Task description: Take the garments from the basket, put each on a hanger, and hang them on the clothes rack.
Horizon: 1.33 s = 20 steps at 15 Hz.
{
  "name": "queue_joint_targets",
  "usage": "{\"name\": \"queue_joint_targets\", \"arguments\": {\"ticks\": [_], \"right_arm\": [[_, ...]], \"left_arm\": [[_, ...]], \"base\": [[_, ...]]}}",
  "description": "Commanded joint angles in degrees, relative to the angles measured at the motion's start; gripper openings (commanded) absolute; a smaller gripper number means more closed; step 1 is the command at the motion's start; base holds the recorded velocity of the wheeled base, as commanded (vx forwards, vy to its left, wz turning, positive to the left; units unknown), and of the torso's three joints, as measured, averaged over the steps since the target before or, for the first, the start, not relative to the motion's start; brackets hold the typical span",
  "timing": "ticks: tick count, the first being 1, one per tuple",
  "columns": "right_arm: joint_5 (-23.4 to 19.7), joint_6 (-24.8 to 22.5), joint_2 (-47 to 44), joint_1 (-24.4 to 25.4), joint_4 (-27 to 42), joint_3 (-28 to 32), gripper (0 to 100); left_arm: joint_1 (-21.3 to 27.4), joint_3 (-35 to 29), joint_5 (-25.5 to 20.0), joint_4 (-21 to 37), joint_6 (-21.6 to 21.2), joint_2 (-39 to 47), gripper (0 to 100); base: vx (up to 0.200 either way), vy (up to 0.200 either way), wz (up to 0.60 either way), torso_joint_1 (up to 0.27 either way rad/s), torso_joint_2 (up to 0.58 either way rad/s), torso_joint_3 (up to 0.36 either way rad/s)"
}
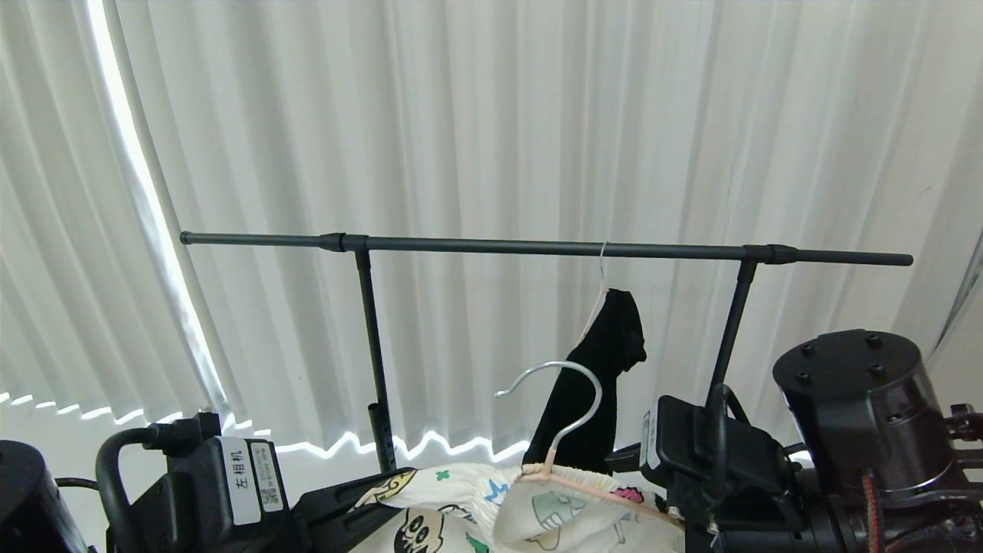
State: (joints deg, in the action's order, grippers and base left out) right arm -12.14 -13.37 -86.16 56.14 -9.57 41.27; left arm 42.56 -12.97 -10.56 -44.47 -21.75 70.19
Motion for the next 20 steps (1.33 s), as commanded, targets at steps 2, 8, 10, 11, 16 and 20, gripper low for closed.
{"name": "queue_joint_targets", "arguments": {"ticks": [2, 8, 10, 11, 16, 20], "right_arm": [[-0.07, 0.1, 0.65, 0.11, 0.17, -0.13, 0], [0.19, 0.19, 0.47, 0.02, 0.08, -0.22, 0], [0.28, 0.19, 0.65, -0.33, 0.08, -0.31, 0], [0.28, 0.19, 0.91, -0.59, -0.01, -0.22, 0], [0.8, -0.07, 2.84, -2.7, 0.25, -0.4, 0], [1.68, -0.25, 3.63, -6.39, 0.17, -0.57, 0]], "left_arm": [[-0.02, -0.12, 0.01, 0.0, -0.05, -0.14, 0], [-0.02, -0.92, 0.01, 0.0, -0.14, -0.32, 0], [-0.02, -0.92, 0.19, 0.0, -0.84, -0.32, 0], [-0.11, -0.83, 0.27, 0.0, -1.19, -0.23, 100], [-1.07, 0.31, 0.27, 0.0, -0.66, -0.76, 100], [-1.95, 4.27, 0.36, 0.0, -0.31, -3.4, 100]], "base": [[0.0, 0.0, 0.0, 0.0, 0.0, 0.0], [0.0, 0.0, 0.0, 0.0, 0.0, 0.0], [0.0, 0.0, 0.0, 0.0, 0.0, 0.0], [0.0, 0.0, 0.0, 0.0, 0.0, 0.0], [0.0, 0.0, 0.0, 0.0, 0.0, 0.0], [0.0, 0.0, 0.0, 0.0, 0.0, 0.0]]}}
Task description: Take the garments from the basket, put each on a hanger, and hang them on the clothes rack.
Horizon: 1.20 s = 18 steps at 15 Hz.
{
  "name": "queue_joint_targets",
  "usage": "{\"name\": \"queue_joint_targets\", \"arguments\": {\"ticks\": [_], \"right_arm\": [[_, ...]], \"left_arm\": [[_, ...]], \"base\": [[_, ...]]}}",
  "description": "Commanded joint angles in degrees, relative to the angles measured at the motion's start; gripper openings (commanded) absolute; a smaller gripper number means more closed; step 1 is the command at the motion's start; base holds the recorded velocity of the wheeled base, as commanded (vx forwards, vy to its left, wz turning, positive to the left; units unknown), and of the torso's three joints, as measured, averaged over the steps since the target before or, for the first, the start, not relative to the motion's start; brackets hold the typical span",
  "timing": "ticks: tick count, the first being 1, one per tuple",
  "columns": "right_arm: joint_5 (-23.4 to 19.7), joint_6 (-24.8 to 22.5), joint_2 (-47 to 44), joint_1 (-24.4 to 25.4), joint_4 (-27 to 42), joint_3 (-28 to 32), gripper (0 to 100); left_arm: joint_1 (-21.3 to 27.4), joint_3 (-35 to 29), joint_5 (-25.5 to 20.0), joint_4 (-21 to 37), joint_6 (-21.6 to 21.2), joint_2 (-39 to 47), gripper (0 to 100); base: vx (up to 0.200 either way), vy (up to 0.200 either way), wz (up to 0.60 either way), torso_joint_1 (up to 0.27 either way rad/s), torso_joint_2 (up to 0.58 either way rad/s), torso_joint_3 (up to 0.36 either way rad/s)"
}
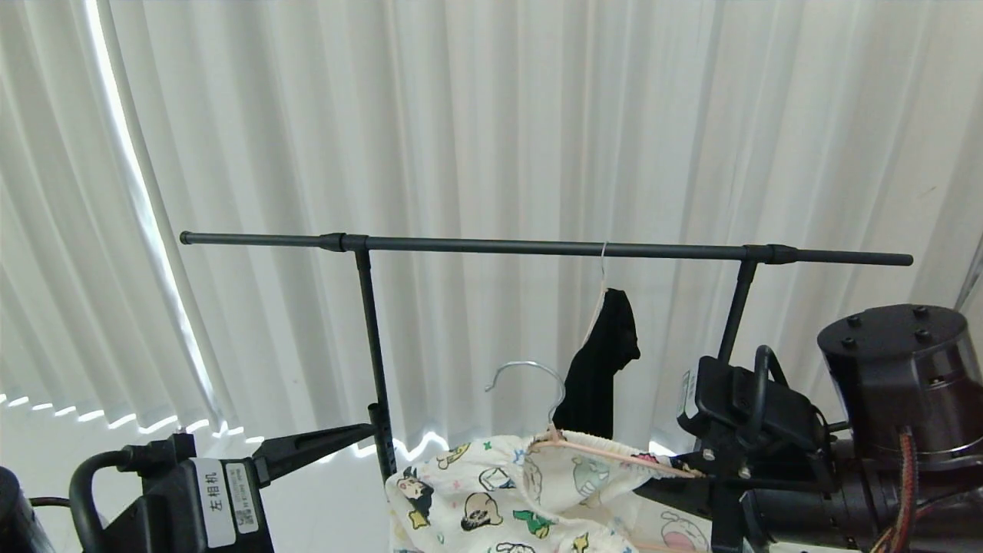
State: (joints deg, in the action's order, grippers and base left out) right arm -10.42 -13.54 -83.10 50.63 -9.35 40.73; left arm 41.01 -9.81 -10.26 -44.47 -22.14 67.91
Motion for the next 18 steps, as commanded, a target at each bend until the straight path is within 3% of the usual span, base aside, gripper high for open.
{"name": "queue_joint_targets", "arguments": {"ticks": [1, 3, 4, 7, 11, 14, 18], "right_arm": [[-0.04, -0.08, 1.01, -1.32, -0.05, -0.04, 0], [0.05, -0.08, 1.63, -1.85, -0.23, -0.12, 0], [-0.04, -1.49, 1.98, -2.46, -0.49, -0.21, 0], [-0.3, -4.74, 3.21, -2.9, -2.25, -0.21, 0], [-0.48, -7.37, 4.27, -2.73, -5.42, -0.04, 0], [-0.48, -8.34, 5.14, -2.11, -5.42, -0.04, 0], [-0.48, -8.34, 6.02, -0.88, -5.42, 0.05, 0]], "left_arm": [[-1.72, 2.08, 0.07, 0.0, 0.25, -1.03, 100], [-8.4, 5.51, -0.02, 0.0, 1.66, -0.24, 100], [-14.29, 7.79, -0.02, 0.0, 2.36, 2.05, 100], [-22.11, 9.46, -0.11, 0.0, 2.45, 9.52, 100], [-23.52, 7.97, -0.55, 0.0, 2.63, 16.81, 100], [-23.61, 4.72, -5.2, 0.0, 8.34, 17.25, 100], [-26.42, 4.19, -5.73, 0.0, 9.04, 17.25, 100]], "base": [[0.0, 0.0, 0.0, 0.0, 0.0, 0.0], [0.0, 0.0, 0.0, 0.0, 0.0, 0.0], [0.0, 0.0, 0.0, 0.0, 0.0, 0.0], [0.0, 0.0, 0.0, 0.0, 0.0, 0.0], [0.0, 0.0, 0.0, 0.0, 0.0, 0.0], [0.0, 0.0, 0.0, 0.0, 0.0, 0.0], [0.0, 0.0, 0.0, 0.0, 0.0, 0.0]]}}
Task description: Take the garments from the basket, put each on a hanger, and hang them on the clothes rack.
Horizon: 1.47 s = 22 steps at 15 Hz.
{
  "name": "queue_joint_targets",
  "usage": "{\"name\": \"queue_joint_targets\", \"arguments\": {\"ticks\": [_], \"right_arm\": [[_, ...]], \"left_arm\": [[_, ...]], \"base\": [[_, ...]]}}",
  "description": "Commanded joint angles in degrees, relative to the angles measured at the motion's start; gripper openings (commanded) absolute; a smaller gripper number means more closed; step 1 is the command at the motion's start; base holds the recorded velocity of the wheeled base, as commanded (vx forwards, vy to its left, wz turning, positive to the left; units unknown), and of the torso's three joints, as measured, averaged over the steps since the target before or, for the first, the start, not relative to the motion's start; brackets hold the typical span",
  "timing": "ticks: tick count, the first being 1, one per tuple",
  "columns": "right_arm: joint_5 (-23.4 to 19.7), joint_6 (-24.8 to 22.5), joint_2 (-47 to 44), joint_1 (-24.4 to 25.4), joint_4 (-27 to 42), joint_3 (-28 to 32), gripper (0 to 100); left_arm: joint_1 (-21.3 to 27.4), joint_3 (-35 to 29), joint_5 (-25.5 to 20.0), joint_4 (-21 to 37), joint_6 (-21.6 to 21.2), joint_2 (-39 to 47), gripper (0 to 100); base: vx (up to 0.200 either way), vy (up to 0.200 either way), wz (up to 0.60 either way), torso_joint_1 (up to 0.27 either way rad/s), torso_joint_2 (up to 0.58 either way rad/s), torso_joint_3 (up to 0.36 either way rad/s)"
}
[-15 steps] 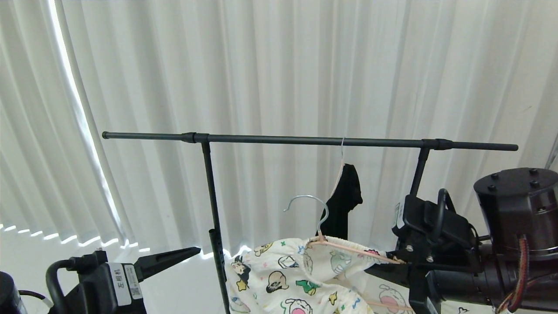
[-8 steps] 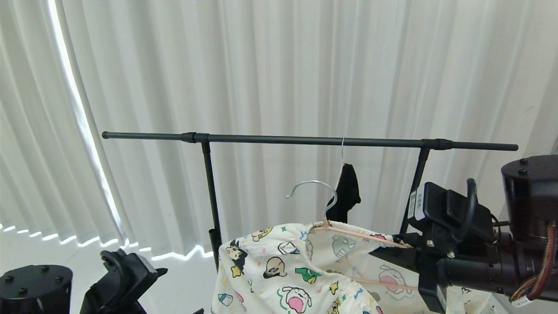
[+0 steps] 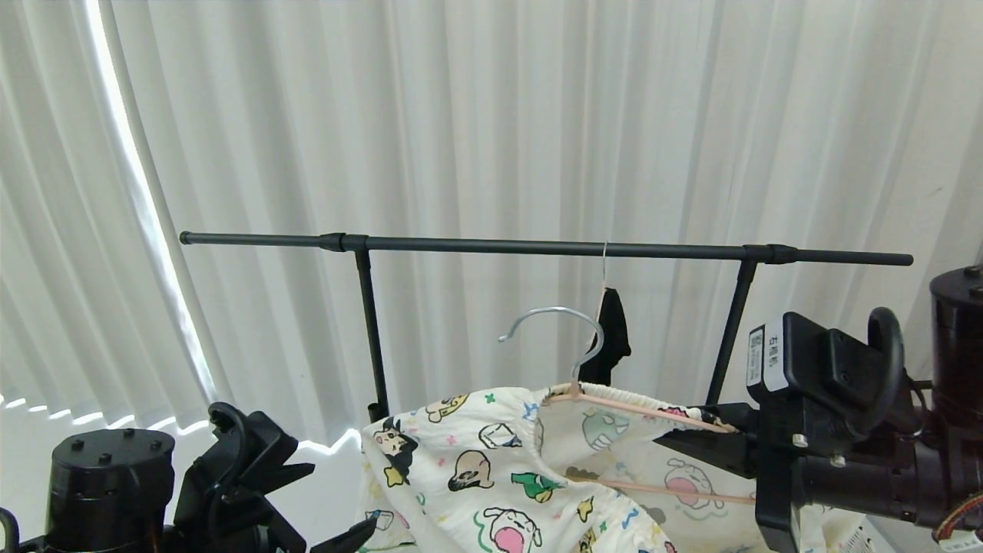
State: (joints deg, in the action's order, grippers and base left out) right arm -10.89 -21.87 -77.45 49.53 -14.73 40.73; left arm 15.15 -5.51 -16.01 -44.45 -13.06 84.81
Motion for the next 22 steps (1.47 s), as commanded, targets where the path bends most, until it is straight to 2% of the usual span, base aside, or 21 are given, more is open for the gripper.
{"name": "queue_joint_targets", "arguments": {"ticks": [1, 6, 7, 14, 18, 22], "right_arm": [[-0.01, -0.01, 0.98, 0.66, -0.04, 0.05, 0], [0.08, 0.07, 1.69, 0.92, 0.14, -0.04, 0], [0.08, 0.07, 1.77, 0.92, 0.14, -0.04, 0], [0.25, 0.07, 1.86, 1.09, 0.14, -0.21, 0], [0.34, 0.69, 1.77, 0.83, -0.13, -0.21, 0], [0.43, 2.18, 1.69, 0.74, -0.39, -0.12, 0]], "left_arm": [[-1.27, -0.55, 0.01, -0.11, 0.05, 0.36, 100], [-1.27, -1.96, 0.01, -0.03, 0.93, 0.88, 100], [-1.27, -2.4, 0.01, -0.03, 0.93, 1.06, 0], [-2.58, -2.84, 0.1, -0.03, 0.93, 1.23, 0], [-9.79, -3.02, 1.5, -0.03, 0.49, 4.49, 0], [-11.37, -3.1, 3.79, -0.03, 0.4, 5.28, 0]], "base": [[0.0, 0.0, 0.0, 0.0, 0.0, 0.0], [0.0, 0.0, 0.0, 0.0, 0.0, 0.0], [0.0, 0.0, 0.0, 0.0, 0.0, 0.0], [0.0, 0.0, 0.0, 0.0, 0.0, 0.0], [0.0, 0.0, 0.0, 0.0, 0.0, 0.0], [0.0, 0.0, 0.0, 0.0, 0.0, 0.0]]}}
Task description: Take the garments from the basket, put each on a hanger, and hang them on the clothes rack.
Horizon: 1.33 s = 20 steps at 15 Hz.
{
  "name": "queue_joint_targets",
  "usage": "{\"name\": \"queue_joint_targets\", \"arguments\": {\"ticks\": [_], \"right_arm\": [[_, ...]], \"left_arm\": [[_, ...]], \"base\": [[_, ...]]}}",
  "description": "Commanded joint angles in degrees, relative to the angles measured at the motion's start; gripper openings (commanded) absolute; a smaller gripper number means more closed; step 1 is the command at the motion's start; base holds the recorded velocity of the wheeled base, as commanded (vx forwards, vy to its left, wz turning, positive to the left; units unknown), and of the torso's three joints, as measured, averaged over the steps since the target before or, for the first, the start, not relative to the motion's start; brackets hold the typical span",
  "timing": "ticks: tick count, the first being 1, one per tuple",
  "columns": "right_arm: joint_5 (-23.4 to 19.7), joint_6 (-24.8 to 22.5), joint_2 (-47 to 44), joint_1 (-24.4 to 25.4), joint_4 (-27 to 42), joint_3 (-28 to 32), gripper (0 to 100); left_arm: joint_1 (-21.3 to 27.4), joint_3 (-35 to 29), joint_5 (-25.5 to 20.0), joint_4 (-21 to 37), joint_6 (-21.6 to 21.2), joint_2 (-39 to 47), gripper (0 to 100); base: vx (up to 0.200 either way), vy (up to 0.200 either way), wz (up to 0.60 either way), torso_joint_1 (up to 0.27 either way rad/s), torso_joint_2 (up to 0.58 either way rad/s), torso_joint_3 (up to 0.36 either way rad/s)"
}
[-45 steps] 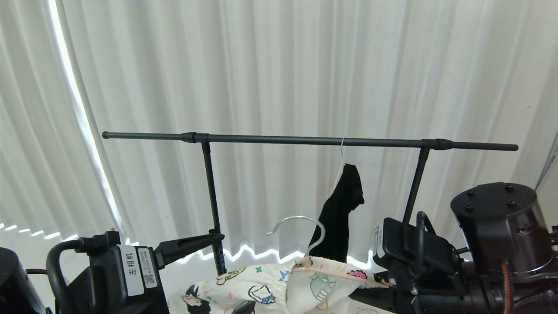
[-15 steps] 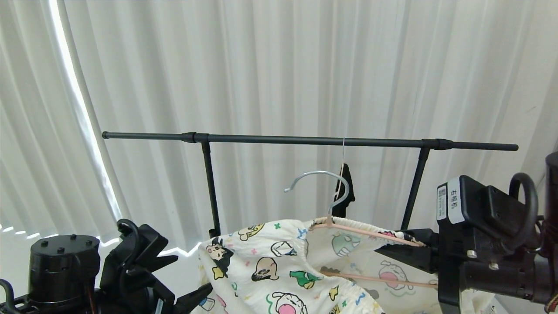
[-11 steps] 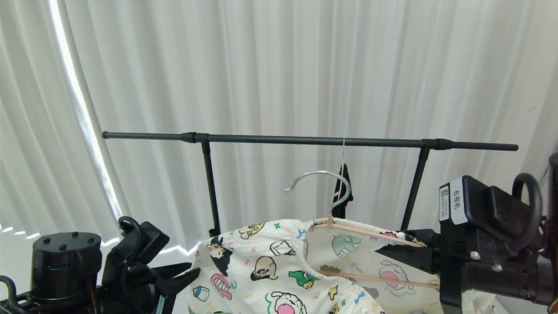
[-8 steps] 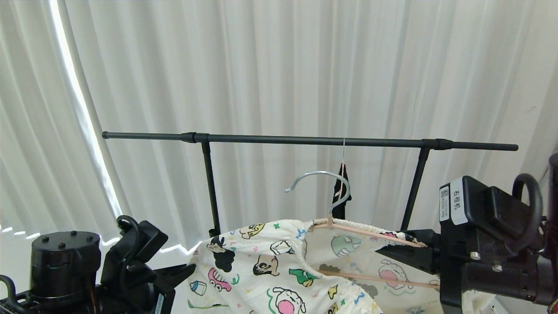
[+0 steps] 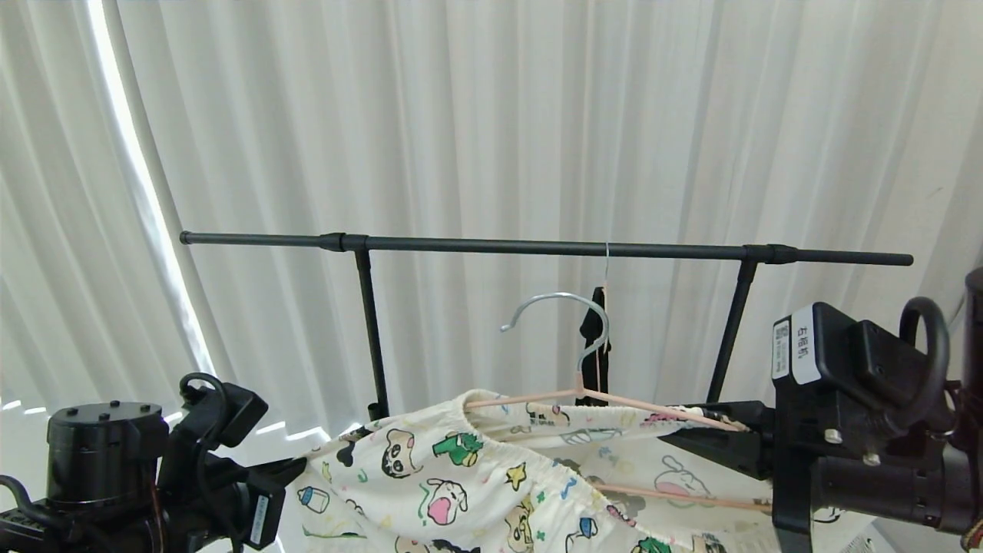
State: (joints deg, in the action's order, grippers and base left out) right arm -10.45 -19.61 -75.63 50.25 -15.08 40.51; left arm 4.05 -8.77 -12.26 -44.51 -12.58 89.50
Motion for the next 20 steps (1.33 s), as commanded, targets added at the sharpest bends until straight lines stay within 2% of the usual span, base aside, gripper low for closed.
{"name": "queue_joint_targets", "arguments": {"ticks": [1, 3, 7, 8, 14, 17, 19, 20], "right_arm": [[-0.01, 1.07, -0.13, 0.02, -0.39, 0.01, 0], [0.08, 3.71, -0.13, 0.02, -0.48, 0.01, 0], [0.08, 7.22, -0.31, -0.94, -1.27, 0.1, 0], [0.08, 7.84, -0.39, -1.38, -1.27, 0.1, 0], [0.08, 8.28, -0.75, -4.37, -1.97, -1.05, 0], [0.6, 8.28, 0.92, -10.87, -1.97, -7.29, 0], [2.19, 8.45, 1.54, -12.19, -1.88, -10.54, 0], [3.77, 9.33, 1.89, -12.19, -1.88, -12.21, 0]], "left_arm": [[-0.18, 0.15, 0.13, 0.04, 0.01, 0.41, 0], [-0.09, 0.15, 0.13, -0.14, -0.16, -0.03, 0], [0.0, 1.21, 0.84, -4.62, -0.52, -2.84, 0], [0.0, 1.38, 1.28, -4.62, -0.43, -3.63, 100], [0.26, 3.23, 1.19, -4.62, -0.16, -6.97, 100], [0.08, 1.91, 1.28, -4.62, -0.34, -10.58, 100], [-0.09, 0.06, 1.63, -4.62, 0.01, -12.34, 100], [-0.18, -2.05, 3.91, -4.62, 0.19, -13.48, 100]], "base": [[0.0, 0.0, 0.0, 0.0, 0.0, 0.0], [0.0, 0.0, 0.0, 0.0, 0.0, 0.0], [0.0, 0.0, 0.0, 0.0, 0.0, 0.0], [0.0, 0.0, 0.0, 0.0, 0.0, 0.0], [0.0, 0.0, 0.0, 0.0, 0.0, 0.0], [0.0, 0.0, 0.0, 0.0, 0.0, 0.0], [0.0, 0.0, 0.0, 0.0, 0.0, 0.0], [0.0, 0.0, 0.0, 0.0, 0.0, 0.0]]}}
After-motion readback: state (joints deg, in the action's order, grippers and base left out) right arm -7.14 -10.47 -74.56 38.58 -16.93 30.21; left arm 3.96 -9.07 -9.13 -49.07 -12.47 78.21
